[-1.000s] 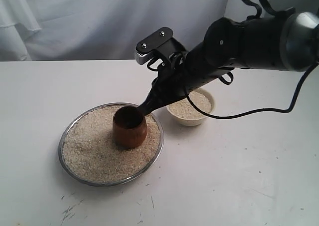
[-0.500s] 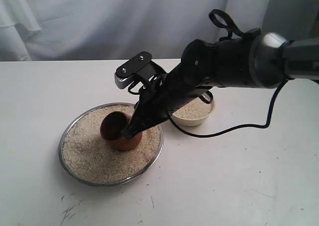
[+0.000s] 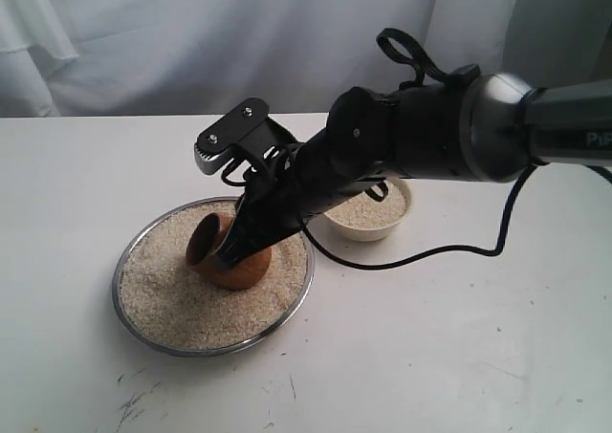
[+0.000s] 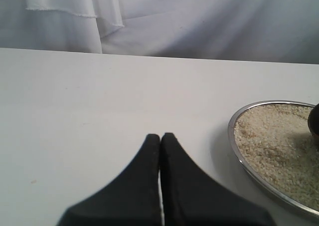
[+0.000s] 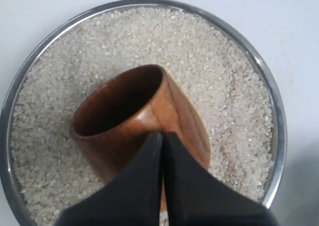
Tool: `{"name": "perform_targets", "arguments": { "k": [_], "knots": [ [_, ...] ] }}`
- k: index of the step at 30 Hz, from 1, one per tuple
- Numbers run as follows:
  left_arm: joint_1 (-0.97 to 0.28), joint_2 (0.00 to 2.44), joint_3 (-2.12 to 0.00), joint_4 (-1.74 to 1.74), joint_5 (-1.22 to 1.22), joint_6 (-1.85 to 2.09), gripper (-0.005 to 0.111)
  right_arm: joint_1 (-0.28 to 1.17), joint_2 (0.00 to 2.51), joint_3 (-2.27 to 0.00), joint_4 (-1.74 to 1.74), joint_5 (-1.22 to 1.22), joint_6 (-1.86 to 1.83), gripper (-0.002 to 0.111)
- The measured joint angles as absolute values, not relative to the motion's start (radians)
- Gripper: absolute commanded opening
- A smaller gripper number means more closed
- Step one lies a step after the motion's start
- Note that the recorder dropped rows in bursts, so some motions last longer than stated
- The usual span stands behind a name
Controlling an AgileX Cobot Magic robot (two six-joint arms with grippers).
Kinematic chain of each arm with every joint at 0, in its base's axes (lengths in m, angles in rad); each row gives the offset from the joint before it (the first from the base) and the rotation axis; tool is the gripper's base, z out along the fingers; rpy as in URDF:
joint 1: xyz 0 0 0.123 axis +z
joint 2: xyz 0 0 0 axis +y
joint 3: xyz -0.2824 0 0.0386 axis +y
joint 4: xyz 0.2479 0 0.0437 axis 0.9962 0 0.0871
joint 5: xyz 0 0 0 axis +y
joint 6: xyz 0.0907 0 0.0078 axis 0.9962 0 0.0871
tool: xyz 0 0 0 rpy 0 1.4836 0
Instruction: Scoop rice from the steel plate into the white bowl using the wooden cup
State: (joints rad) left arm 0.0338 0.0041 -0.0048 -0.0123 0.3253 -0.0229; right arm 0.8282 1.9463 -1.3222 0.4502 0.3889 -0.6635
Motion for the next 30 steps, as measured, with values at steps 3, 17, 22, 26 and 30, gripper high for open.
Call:
{"name": "perform_targets", "arguments": {
  "k": [3, 17, 22, 26, 30],
  "knots": [
    [0.034, 0.004, -0.005, -0.012, 0.325, -0.023, 0.0, 0.828, 1.946, -1.322, 0.452, 0.355, -0.669, 0.0],
    [0.034, 0.004, -0.005, -0.012, 0.325, -0.023, 0.0, 0.837, 1.996, -1.324, 0.475, 0.273, -0.705, 0.0],
    [0.034, 0.004, -0.005, -0.012, 0.325, -0.023, 0.0, 0.864, 1.998, -1.35, 0.483, 0.278, -0.708, 0.0],
    [0.034, 0.004, -0.005, -0.012, 0.325, -0.023, 0.0, 0.893, 1.998, -1.362, 0.485, 0.29, -0.711, 0.0],
    [0.034, 0.004, -0.005, -0.012, 0.325, -0.023, 0.0, 0.905, 1.998, -1.364, 0.487, 0.297, -0.711, 0.0]
  ]
}}
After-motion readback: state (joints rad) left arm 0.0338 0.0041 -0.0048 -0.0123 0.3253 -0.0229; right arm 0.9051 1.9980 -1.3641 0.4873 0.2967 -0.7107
